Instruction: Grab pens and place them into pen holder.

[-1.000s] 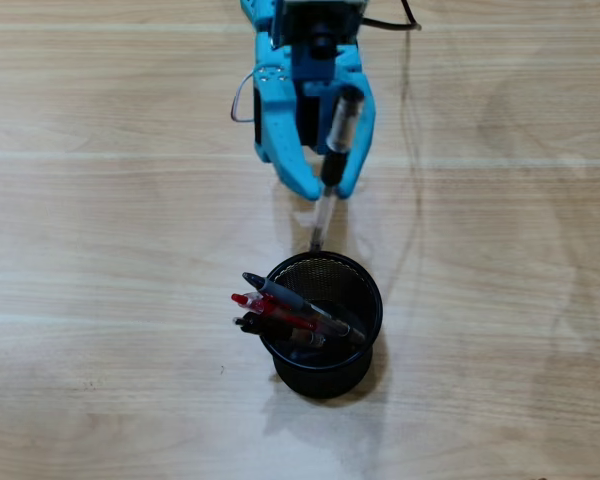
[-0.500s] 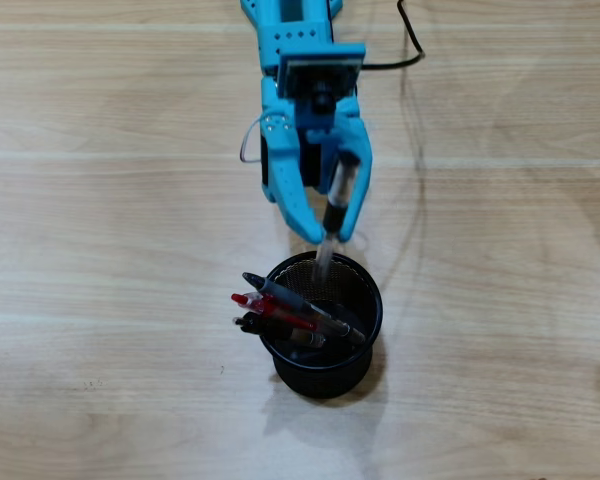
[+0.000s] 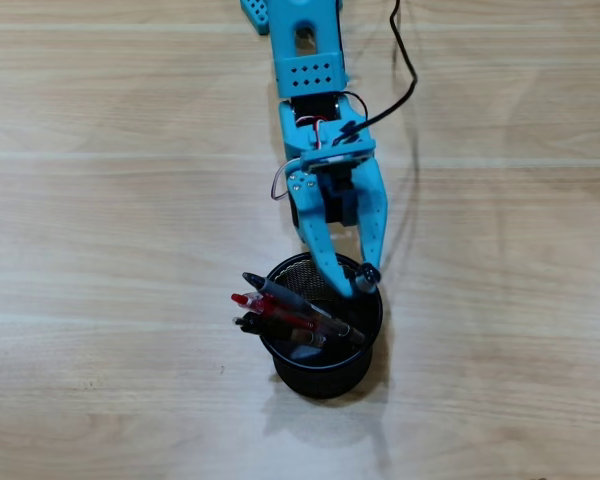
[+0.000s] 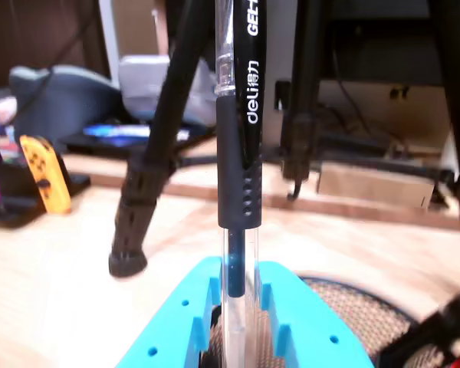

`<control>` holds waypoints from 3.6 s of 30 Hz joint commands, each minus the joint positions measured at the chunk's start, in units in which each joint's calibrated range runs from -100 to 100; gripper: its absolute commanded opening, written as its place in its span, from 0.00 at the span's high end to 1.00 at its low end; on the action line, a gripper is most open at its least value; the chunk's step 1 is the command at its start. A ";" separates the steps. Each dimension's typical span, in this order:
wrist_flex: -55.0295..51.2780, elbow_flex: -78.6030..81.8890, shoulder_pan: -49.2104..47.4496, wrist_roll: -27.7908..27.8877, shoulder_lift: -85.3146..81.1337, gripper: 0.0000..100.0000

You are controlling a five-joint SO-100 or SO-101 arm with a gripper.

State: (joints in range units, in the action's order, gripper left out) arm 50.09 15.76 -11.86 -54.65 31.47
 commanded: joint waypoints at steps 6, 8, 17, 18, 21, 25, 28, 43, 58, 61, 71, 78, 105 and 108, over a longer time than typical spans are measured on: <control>0.84 -0.75 -0.44 -0.19 -0.60 0.97; 0.84 -0.75 -0.44 -0.19 -0.77 0.90; 0.93 -4.08 -0.17 0.17 -1.27 0.85; 0.93 -5.53 0.02 0.17 -1.61 0.85; 0.06 -6.79 0.20 2.20 -5.13 0.85; 0.06 -1.83 0.29 6.82 -13.28 0.86; -4.50 6.10 0.29 7.94 -22.27 0.86; -62.61 41.25 4.65 29.12 -82.50 0.97; -65.20 83.97 6.37 44.46 -118.87 0.97; -74.75 83.88 7.10 46.70 -123.40 0.97; -97.31 83.70 9.91 52.80 -129.96 0.97; -98.08 83.52 10.18 53.86 -130.04 0.97; -97.40 83.52 9.09 53.71 -129.87 0.97; -97.40 83.52 9.09 53.71 -129.87 0.97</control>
State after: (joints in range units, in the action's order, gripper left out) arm -47.75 99.11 -2.66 -0.94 -97.54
